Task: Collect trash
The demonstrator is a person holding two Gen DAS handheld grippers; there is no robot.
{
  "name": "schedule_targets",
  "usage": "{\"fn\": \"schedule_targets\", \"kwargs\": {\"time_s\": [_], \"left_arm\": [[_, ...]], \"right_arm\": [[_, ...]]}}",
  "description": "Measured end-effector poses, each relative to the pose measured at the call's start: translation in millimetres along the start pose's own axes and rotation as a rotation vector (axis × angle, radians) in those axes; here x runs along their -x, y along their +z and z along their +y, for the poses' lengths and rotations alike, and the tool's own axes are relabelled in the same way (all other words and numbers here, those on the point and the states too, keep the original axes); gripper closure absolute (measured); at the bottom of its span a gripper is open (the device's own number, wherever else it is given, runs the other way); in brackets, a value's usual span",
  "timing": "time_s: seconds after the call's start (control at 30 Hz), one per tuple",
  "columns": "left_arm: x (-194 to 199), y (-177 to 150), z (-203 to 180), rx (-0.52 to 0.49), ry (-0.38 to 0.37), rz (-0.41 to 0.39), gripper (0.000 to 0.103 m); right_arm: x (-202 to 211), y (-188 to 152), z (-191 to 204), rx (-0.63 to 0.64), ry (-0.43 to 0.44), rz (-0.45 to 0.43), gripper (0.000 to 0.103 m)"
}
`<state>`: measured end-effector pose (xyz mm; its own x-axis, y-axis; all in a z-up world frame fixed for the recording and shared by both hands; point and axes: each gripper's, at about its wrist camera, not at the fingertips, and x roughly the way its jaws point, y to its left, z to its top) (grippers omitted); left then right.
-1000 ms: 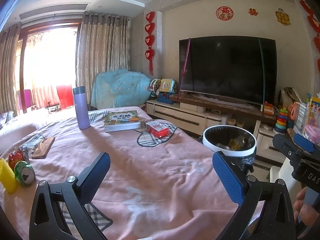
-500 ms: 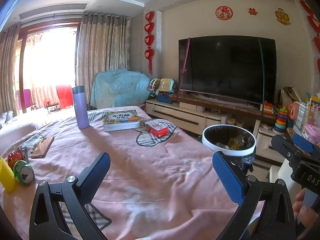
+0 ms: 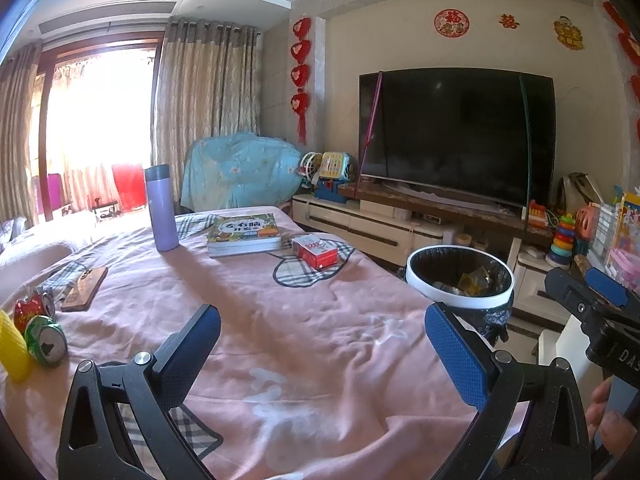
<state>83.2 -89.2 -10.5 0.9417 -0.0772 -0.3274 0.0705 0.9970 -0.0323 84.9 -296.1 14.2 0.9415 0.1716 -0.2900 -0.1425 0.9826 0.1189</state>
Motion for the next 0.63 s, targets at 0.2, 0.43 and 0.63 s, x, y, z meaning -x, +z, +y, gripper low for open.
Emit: {"fn": "schedule_targets", "kwargs": {"time_s": [0.2, 0.43, 0.63], "left_arm": [[-0.9, -0.1, 0.4, -0.002, -0.002, 0.0, 0.001], [-0.8, -0.1, 0.4, -0.001, -0.001, 0.001, 0.001], [-4.7, 0.7, 4.4, 0.016, -0.006, 0.017, 0.001]], "right_arm": [[-1.9, 0.4, -1.6, -0.003, 0.004, 0.002, 0.0], [-4.3, 0.2, -0.3, -0.007, 0.009, 0.01, 0.0], [-7.3, 1.0, 0.6, -0.009, 0.016, 0.019, 0.0]]}}
